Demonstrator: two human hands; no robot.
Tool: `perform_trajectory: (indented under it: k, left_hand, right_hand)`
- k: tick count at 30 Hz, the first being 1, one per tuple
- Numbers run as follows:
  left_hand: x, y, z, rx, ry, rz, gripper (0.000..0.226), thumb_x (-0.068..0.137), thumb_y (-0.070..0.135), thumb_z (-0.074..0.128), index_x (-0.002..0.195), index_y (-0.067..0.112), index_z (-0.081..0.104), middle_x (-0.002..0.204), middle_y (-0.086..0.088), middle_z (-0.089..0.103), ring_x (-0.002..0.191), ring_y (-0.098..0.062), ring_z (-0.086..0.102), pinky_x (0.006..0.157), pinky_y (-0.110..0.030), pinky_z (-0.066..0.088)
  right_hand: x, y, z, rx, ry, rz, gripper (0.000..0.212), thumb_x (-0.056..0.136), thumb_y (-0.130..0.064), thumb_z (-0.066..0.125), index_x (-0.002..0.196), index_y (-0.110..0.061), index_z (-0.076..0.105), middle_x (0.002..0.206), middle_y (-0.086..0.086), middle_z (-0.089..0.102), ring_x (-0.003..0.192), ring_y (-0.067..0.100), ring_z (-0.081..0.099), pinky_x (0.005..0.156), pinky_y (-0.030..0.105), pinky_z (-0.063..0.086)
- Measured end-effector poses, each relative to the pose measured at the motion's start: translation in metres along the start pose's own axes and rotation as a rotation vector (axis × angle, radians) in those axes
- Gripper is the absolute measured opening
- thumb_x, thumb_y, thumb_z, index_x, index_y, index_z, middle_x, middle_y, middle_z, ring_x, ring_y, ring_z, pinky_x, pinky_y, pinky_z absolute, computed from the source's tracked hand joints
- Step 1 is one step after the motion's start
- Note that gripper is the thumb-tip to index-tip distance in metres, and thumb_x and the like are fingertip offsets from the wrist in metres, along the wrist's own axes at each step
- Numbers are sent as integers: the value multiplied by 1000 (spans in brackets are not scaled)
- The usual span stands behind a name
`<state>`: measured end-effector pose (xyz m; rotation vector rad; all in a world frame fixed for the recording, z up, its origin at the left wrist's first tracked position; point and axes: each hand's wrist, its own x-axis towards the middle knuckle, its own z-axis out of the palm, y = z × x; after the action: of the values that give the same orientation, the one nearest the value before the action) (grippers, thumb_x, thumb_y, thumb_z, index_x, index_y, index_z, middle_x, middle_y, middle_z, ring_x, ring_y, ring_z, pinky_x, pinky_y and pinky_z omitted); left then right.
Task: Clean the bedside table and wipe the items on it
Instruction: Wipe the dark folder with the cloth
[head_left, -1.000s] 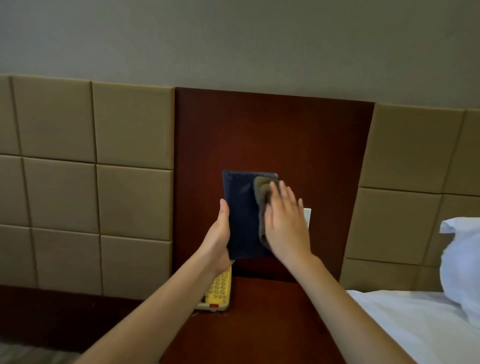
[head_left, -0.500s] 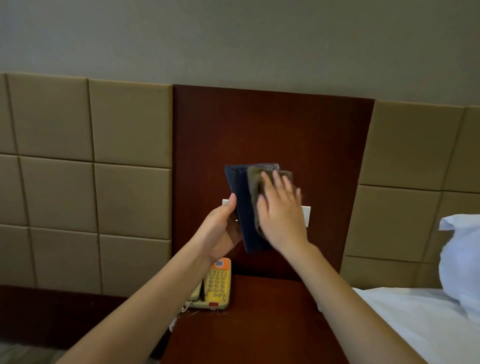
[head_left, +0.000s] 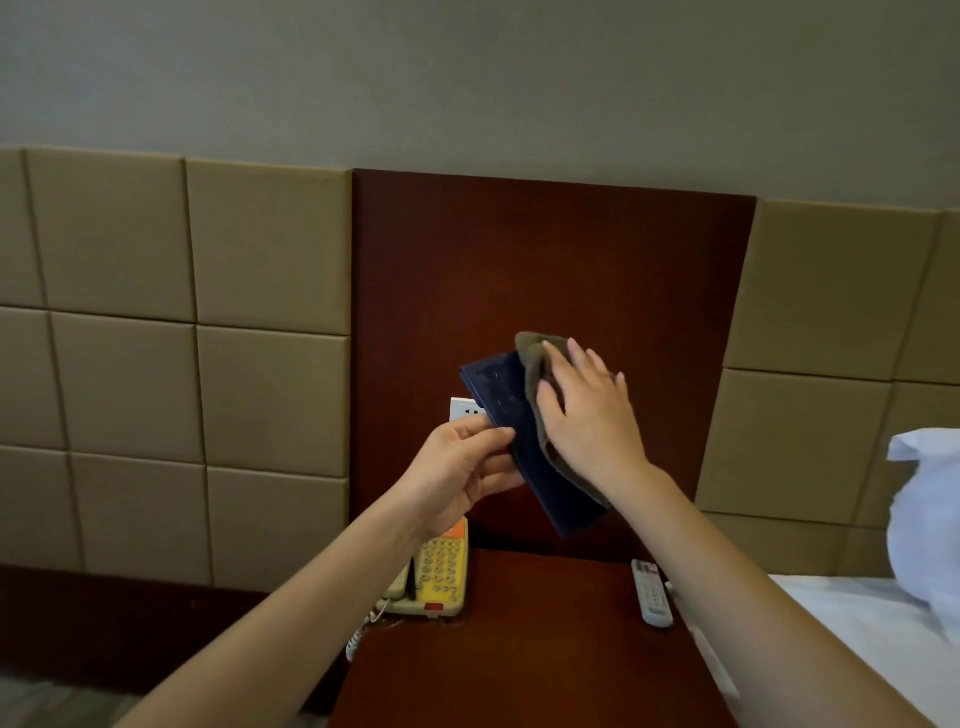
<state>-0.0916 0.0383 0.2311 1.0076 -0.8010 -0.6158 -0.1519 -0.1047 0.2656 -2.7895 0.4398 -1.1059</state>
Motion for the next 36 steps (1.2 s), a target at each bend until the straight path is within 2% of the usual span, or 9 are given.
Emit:
perform_trajectory:
  k: [3, 5, 10, 12, 16, 21, 28, 32, 36]
  left_hand:
    - [-3, -3, 5, 100, 2, -10, 18, 95, 3, 48, 106, 0, 62, 92, -15, 68, 76, -20, 69, 68, -28, 59]
    - [-6, -7, 7, 116, 11, -3, 20, 95, 4, 48, 109, -1, 62, 96, -17, 69, 83, -24, 69, 74, -32, 59]
    - [-10, -9, 7, 145, 25, -16, 21, 95, 1, 47, 108, 1, 64, 110, -17, 69, 102, -30, 67, 87, -41, 56]
    - [-6, -6, 7, 165, 27, -26, 21, 95, 1, 47, 109, 2, 64, 109, -16, 69, 100, -29, 68, 84, -39, 57]
    - [1, 1, 9, 115, 51, -18, 20, 95, 1, 47, 109, -3, 61, 97, -16, 68, 80, -20, 69, 72, -30, 59]
    - [0, 16, 3, -8, 91, 51, 21, 94, -2, 46, 101, 1, 65, 91, -10, 72, 75, -17, 71, 67, -25, 59]
    - [5, 23, -6, -83, 221, 178, 19, 95, 0, 46, 99, 4, 65, 83, -5, 74, 67, -13, 71, 63, -24, 59]
    - [11, 21, -6, -160, 323, 241, 17, 96, 1, 47, 98, 6, 64, 86, -4, 73, 68, -12, 71, 64, -24, 59]
    - [15, 17, -5, -261, 400, 276, 17, 96, 3, 47, 102, 7, 62, 92, -6, 71, 75, -15, 72, 65, -24, 59]
  right_hand:
    - [-12, -20, 2, 24, -14, -278, 49, 102, -34, 26, 150, -33, 22, 160, -5, 12, 148, 15, 2, 118, 43, -5]
    - [-10, -20, 3, 4, -51, -378, 48, 101, -33, 24, 149, -36, 23, 160, -7, 13, 148, 12, 2, 117, 42, -6]
    - [14, 24, -1, 189, -34, 96, 45, 104, -30, 23, 149, -32, 24, 159, -2, 19, 147, 16, 10, 118, 49, 0]
    - [8, 14, 1, 130, -17, 42, 46, 104, -29, 24, 149, -31, 23, 159, -2, 17, 148, 17, 8, 118, 50, 1]
    - [-4, -23, 7, 55, -10, -333, 46, 103, -28, 28, 149, -36, 24, 159, -8, 14, 148, 12, 1, 116, 45, -7]
    - [14, 11, -1, 209, -22, 70, 46, 104, -30, 24, 150, -31, 25, 159, -5, 17, 147, 13, 8, 116, 49, -4]
    - [-9, 15, 30, 331, 99, 52, 47, 100, -28, 27, 146, -17, 34, 148, 4, 40, 139, 19, 32, 114, 47, 29]
    - [-12, 11, 38, 333, 111, 177, 48, 100, -26, 28, 145, -11, 35, 148, 13, 38, 137, 29, 35, 112, 55, 27]
    - [-26, -13, 34, 200, 36, 124, 49, 103, -26, 23, 150, -16, 24, 159, 11, 14, 148, 25, 9, 120, 46, 3]
